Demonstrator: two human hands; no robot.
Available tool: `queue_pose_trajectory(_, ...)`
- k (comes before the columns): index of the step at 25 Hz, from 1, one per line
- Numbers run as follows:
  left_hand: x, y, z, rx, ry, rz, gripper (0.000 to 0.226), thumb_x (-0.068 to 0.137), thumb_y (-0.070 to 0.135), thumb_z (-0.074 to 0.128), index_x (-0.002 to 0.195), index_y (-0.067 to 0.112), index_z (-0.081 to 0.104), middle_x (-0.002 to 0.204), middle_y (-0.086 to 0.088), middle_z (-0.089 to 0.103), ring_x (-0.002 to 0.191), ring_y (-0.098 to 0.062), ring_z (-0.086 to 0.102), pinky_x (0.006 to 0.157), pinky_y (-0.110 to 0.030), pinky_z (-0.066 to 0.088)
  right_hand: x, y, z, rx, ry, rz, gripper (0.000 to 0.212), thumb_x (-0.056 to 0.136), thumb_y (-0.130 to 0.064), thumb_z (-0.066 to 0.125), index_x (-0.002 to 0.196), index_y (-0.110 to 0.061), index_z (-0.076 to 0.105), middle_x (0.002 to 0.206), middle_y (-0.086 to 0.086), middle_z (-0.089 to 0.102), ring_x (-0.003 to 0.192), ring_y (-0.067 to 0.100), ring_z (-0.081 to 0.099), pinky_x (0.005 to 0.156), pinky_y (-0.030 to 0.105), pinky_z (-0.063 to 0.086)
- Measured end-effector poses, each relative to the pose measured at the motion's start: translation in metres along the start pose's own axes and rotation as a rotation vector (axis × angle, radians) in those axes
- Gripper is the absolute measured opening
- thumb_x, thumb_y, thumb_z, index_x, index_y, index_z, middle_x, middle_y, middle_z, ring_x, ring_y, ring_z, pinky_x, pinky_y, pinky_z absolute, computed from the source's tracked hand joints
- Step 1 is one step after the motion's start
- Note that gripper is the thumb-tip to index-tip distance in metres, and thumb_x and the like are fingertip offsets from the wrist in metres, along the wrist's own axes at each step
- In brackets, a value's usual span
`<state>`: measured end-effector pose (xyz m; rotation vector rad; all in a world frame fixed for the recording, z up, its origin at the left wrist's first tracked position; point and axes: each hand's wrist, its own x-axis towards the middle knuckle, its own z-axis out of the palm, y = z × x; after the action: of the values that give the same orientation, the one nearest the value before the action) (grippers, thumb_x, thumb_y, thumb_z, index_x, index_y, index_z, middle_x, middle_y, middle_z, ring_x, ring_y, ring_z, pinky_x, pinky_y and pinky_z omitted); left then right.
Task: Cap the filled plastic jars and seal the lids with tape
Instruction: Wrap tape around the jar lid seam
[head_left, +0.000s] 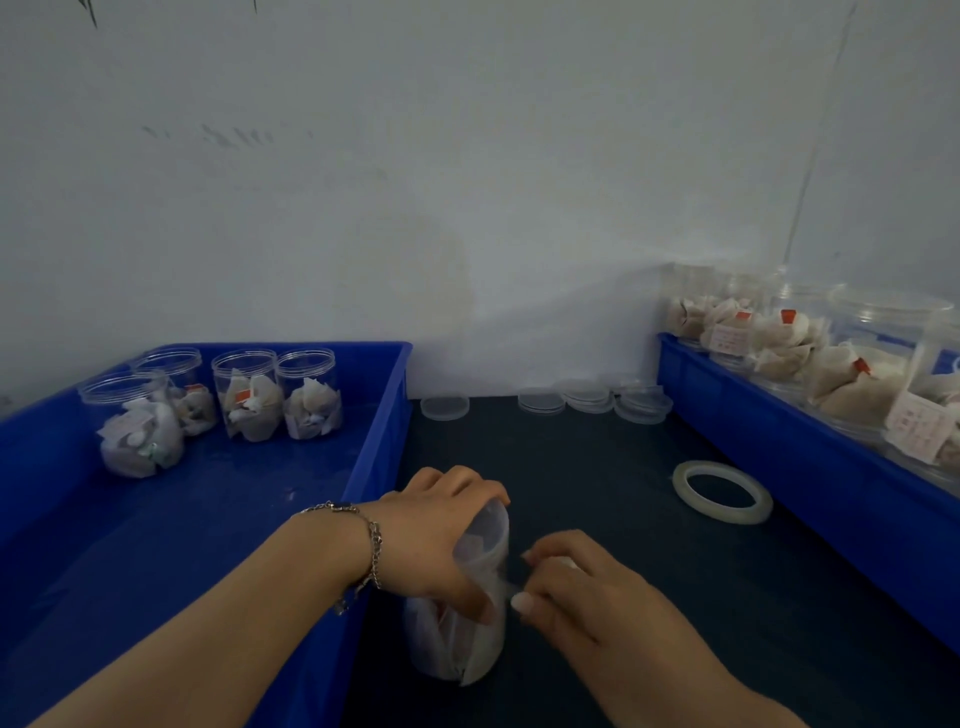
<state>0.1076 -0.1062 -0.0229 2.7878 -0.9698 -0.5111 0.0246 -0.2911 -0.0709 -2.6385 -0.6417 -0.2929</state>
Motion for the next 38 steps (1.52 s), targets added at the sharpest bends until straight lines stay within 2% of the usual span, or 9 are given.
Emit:
queue_pose_trajectory(6, -0.003, 0.003, -0.002, -0.019, -0.015, 0.005, 0.089, 0.07, 0.06, 0.07, 0.138, 0.038, 0.018, 0.13, 0.019, 0.02, 0.116, -0.006, 0.018, 0.102, -0.034, 0.037, 0.014, 0.016, -0.007, -0.126, 0.117, -0.007, 0.025, 0.093, -0.049, 0.045, 0.1, -0.028, 0.058, 0.131, -0.023, 0.037, 0.109, -0.004, 0.047, 0.086, 0.009, 0.035)
queue_pose_trajectory(10, -0.003, 0.007, -0.001, 0.01, -0.009, 0.035, 0.092, 0.073, 0.063, 0.066, 0.143, 0.034, 0.014, 0.133, 0.018, 0.02, 0.121, -0.008, 0.019, 0.106, -0.038, 0.036, 0.029, 0.022, 0.0, 0.043, 0.088, 0.032, 0.014, 0.09, -0.039, 0.054, 0.085, -0.027, 0.054, 0.118, -0.021, 0.045, 0.108, -0.004, 0.047, 0.083, 0.013, 0.039)
queue_pose_trajectory(14, -0.003, 0.009, 0.0, 0.05, 0.041, 0.058, 0.078, 0.075, 0.05, 0.069, 0.136, 0.033, 0.023, 0.118, 0.018, 0.025, 0.113, -0.007, 0.024, 0.099, -0.036, 0.038, 0.045, 0.023, -0.005, 0.183, 0.021, 0.112, 0.023, 0.076, -0.04, 0.071, 0.071, -0.035, 0.049, 0.108, -0.032, 0.043, 0.097, -0.026, 0.038, 0.08, 0.002, 0.033)
queue_pose_trajectory(20, -0.001, 0.014, 0.004, 0.097, 0.08, 0.029, 0.058, 0.084, 0.068, 0.045, 0.129, 0.034, 0.03, 0.122, 0.015, 0.027, 0.114, -0.008, 0.027, 0.094, -0.034, 0.039, 0.047, 0.029, -0.003, 0.277, 0.012, 0.113, 0.019, 0.075, -0.037, 0.074, 0.076, -0.036, 0.054, 0.11, -0.02, 0.056, 0.097, -0.011, 0.051, 0.079, 0.007, 0.042)
queue_pose_trajectory(26, -0.005, 0.013, -0.001, -0.058, 0.013, 0.082, 0.044, 0.082, 0.052, 0.061, 0.117, 0.041, 0.037, 0.118, 0.02, 0.031, 0.112, -0.004, 0.028, 0.1, -0.036, 0.038, 0.033, 0.045, -0.016, 0.56, -0.413, 0.084, 0.038, 0.073, -0.027, 0.078, 0.1, -0.042, 0.056, 0.119, -0.026, 0.048, 0.093, -0.008, 0.055, 0.074, 0.016, 0.049)
queue_pose_trajectory(29, -0.004, 0.012, -0.002, -0.052, 0.039, 0.101, 0.049, 0.079, 0.047, 0.066, 0.119, 0.04, 0.039, 0.119, 0.019, 0.034, 0.111, -0.004, 0.03, 0.098, -0.033, 0.04, 0.024, 0.048, -0.016, 0.396, -0.538, 0.053, 0.05, 0.072, -0.017, 0.072, 0.098, -0.052, 0.049, 0.117, -0.037, 0.036, 0.098, -0.012, 0.048, 0.075, 0.019, 0.046)
queue_pose_trajectory(31, -0.004, 0.013, -0.002, -0.059, 0.042, 0.103, 0.051, 0.076, 0.044, 0.069, 0.116, 0.042, 0.038, 0.118, 0.02, 0.034, 0.108, -0.002, 0.031, 0.095, -0.029, 0.043, 0.025, 0.046, -0.015, 0.165, -0.487, 0.073, 0.052, 0.071, -0.014, 0.068, 0.097, -0.051, 0.042, 0.113, -0.032, 0.032, 0.097, 0.0, 0.051, 0.075, 0.027, 0.051)
queue_pose_trajectory(34, -0.003, 0.013, -0.002, -0.041, 0.047, 0.111, 0.05, 0.075, 0.043, 0.069, 0.114, 0.045, 0.037, 0.116, 0.022, 0.034, 0.107, -0.001, 0.031, 0.094, -0.027, 0.043, 0.037, 0.039, -0.019, -0.09, -0.151, 0.199, 0.048, 0.076, -0.01, 0.067, 0.094, -0.041, 0.034, 0.116, -0.018, 0.027, 0.08, 0.007, 0.052, 0.059, 0.021, 0.045)
queue_pose_trajectory(38, -0.003, 0.013, -0.003, -0.032, 0.028, 0.105, 0.05, 0.076, 0.043, 0.068, 0.116, 0.043, 0.037, 0.117, 0.021, 0.032, 0.108, -0.004, 0.03, 0.095, -0.031, 0.044, 0.047, 0.043, -0.015, -0.219, 0.04, 0.114, 0.036, 0.086, -0.004, 0.056, 0.108, -0.03, 0.044, 0.147, -0.01, 0.012, 0.102, 0.012, 0.055, 0.076, 0.022, 0.044)
